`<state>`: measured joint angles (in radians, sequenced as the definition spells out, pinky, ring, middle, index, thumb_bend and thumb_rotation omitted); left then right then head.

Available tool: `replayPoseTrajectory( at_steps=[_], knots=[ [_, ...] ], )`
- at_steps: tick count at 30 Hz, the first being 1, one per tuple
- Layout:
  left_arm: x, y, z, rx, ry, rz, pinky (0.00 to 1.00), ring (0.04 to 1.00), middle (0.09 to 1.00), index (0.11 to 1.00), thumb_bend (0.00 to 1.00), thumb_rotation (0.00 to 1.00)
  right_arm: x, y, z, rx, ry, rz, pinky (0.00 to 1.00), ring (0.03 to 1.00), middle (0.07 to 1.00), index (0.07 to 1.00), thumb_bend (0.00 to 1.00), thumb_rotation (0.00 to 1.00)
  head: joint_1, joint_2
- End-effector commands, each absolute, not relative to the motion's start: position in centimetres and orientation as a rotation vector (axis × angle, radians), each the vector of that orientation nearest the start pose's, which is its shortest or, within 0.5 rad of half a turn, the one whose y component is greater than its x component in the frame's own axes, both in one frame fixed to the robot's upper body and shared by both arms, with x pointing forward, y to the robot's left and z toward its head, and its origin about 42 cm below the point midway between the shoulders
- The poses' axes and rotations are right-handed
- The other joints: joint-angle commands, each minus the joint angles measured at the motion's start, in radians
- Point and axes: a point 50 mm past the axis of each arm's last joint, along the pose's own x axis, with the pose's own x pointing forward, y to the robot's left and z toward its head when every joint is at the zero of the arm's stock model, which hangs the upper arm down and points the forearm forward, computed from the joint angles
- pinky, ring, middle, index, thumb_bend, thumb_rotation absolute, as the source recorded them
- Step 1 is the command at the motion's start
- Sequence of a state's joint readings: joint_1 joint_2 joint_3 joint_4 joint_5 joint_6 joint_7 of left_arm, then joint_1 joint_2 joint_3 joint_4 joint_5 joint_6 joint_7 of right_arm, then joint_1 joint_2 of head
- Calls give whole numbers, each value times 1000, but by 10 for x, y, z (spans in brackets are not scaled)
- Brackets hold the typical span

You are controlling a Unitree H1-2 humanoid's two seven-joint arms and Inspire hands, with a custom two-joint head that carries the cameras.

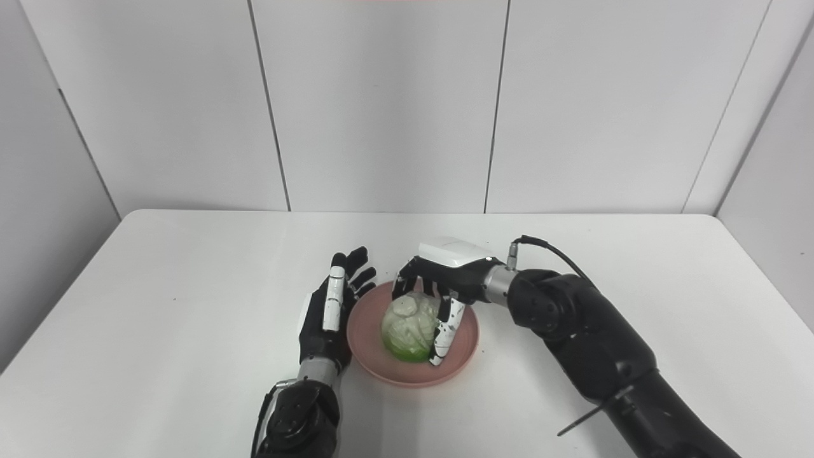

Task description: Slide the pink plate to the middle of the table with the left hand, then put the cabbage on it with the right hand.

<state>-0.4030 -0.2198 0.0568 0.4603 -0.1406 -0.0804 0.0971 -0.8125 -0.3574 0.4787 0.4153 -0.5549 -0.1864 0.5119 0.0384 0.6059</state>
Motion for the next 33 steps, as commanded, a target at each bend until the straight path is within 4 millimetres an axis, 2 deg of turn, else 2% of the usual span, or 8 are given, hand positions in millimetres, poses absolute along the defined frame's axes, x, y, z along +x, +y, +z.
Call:
replayPoseTrajectory(
  at_steps=[1, 11, 12, 13, 15, 22, 28, 33],
  knots=[
    [367, 81, 69, -404, 251, 8, 839, 835, 886, 762, 662, 880, 483, -158, 261, -1283, -364, 832, 283, 337, 422, 520, 526, 0, 1, -1],
    [365, 79, 70, -426, 265, 1, 869, 867, 899, 774, 646, 908, 482, -162, 255, -1272, -363, 816, 376, 446, 456, 520, 529, 2, -3, -1],
    [365, 78, 70, -431, 266, 1, 866, 864, 899, 775, 646, 902, 482, -164, 255, -1275, -367, 816, 444, 512, 548, 506, 526, 88, -3, -1],
    [365, 78, 70, -432, 265, -1, 863, 859, 898, 777, 651, 897, 482, -165, 254, -1276, -371, 814, 493, 560, 598, 577, 731, 162, -3, -1],
    [365, 77, 71, -437, 264, -2, 870, 856, 902, 790, 654, 890, 482, -168, 253, -1279, -372, 810, 603, 671, 687, 660, 943, 300, -8, -2],
    [364, 77, 72, -436, 265, -5, 876, 860, 904, 790, 650, 896, 479, -179, 263, -1328, -371, 813, 782, 916, 874, 773, 1000, 504, -13, -2],
    [365, 77, 74, -467, 270, 2, 888, 864, 915, 797, 650, 901, 469, -195, 273, -1291, -402, 777, 809, 920, 894, 866, 1000, 474, -11, 1],
    [368, 79, 80, -469, 243, 8, 889, 858, 889, 766, 682, 860, 454, -208, 275, -1207, -514, 603, 700, 836, 850, 881, 1000, 455, -19, 0]
  ],
)
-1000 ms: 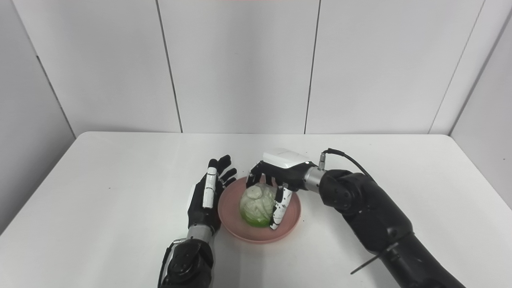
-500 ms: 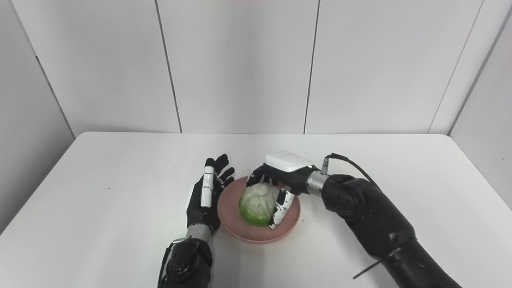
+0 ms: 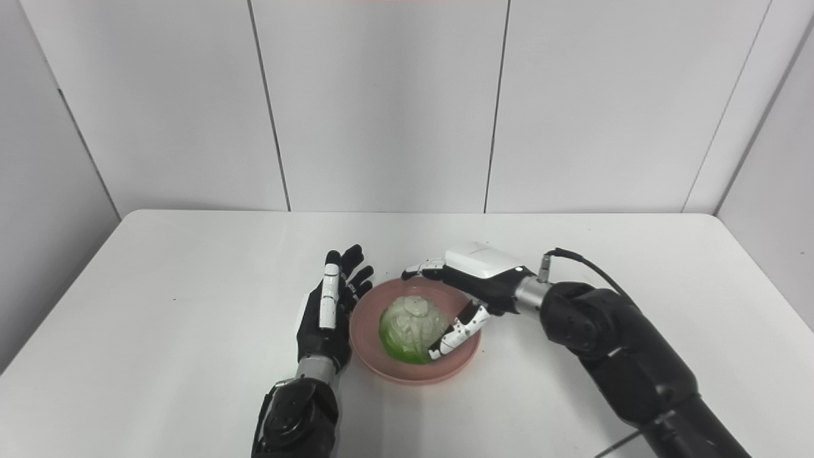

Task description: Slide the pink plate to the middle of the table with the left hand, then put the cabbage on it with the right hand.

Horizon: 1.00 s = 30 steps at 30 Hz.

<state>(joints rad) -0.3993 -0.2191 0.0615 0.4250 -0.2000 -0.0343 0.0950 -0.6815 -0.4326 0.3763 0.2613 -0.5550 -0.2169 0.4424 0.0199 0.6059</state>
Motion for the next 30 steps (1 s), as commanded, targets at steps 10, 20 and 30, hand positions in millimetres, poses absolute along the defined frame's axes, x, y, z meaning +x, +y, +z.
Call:
replayPoseTrajectory(
  at_steps=[10, 20, 30],
  knots=[
    [379, 97, 102, -384, 96, 27, 866, 833, 870, 723, 732, 827, 432, -218, 222, -513, -564, 155, 626, 747, 835, 964, 793, 982, 1, -2],
    [389, 108, 119, -245, 6, 52, 816, 801, 811, 673, 717, 807, 410, -197, 150, 78, -230, 2, 709, 804, 878, 972, 856, 1000, -8, 5],
    [390, 116, 112, -153, 34, 92, 1000, 993, 928, 782, 755, 831, 392, -179, 120, 298, -40, -91, 881, 913, 935, 942, 767, 1000, -8, 10]
  ],
)
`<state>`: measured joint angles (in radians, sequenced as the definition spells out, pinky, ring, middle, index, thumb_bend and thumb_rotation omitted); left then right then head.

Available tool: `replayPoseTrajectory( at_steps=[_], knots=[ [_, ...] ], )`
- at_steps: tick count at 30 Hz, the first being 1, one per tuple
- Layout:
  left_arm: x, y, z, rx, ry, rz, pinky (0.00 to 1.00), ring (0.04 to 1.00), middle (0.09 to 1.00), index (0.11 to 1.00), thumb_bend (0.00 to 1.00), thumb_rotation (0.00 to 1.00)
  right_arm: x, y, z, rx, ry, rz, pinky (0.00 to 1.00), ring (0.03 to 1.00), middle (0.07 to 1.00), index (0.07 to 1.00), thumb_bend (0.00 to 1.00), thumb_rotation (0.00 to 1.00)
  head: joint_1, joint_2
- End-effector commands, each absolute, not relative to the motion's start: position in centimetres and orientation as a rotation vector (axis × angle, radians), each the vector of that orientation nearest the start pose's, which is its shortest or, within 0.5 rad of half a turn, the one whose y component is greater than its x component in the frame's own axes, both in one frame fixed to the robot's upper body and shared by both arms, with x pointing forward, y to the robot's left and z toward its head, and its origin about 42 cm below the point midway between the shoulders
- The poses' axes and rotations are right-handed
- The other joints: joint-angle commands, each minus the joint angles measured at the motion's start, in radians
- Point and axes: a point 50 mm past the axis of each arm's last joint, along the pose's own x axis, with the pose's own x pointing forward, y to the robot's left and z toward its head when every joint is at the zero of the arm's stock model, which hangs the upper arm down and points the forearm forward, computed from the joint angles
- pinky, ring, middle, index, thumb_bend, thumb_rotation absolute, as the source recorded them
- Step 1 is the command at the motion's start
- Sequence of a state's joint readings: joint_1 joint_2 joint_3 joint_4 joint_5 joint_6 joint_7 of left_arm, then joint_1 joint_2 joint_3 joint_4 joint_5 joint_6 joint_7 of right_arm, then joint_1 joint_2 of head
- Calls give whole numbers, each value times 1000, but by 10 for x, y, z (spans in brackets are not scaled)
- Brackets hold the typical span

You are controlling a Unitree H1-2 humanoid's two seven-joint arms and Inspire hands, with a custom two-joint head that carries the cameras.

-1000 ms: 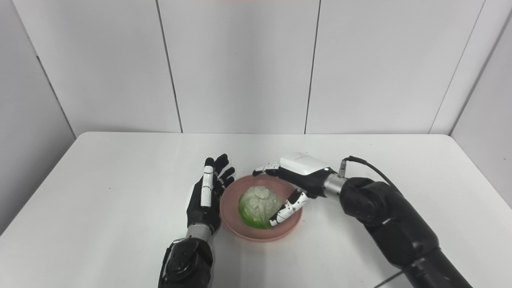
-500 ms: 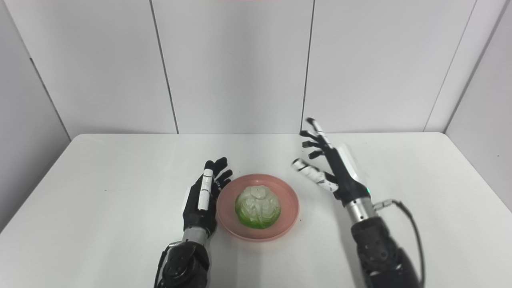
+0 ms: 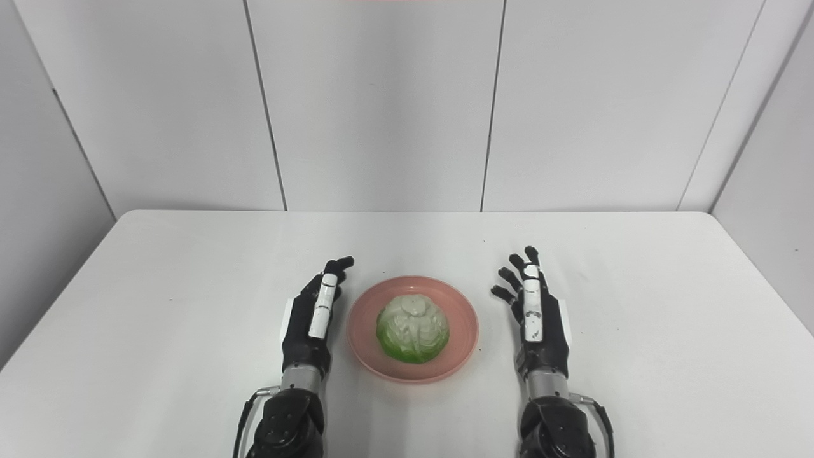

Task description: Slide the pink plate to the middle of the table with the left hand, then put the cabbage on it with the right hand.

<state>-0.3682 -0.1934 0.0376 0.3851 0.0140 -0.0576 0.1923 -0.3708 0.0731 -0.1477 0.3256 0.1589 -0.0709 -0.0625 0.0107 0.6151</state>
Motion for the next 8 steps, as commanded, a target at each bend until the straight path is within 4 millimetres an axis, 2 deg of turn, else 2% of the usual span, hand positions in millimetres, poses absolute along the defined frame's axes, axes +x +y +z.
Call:
replayPoseTrajectory(
  at_steps=[1, 5, 8],
  knots=[
    [390, 117, 111, -141, 35, 95, 1000, 997, 932, 803, 757, 832, 391, -178, 118, 296, -30, -95, 899, 923, 939, 944, 770, 1000, 2, 1],
    [391, 120, 109, -104, 31, 99, 1000, 1000, 988, 924, 716, 907, 388, -177, 117, 291, -15, -84, 967, 954, 954, 943, 803, 1000, 0, 1],
    [391, 121, 109, -100, 35, 96, 1000, 1000, 989, 935, 715, 924, 389, -177, 118, 292, -10, -70, 981, 960, 960, 938, 818, 1000, 0, 1]
  ],
)
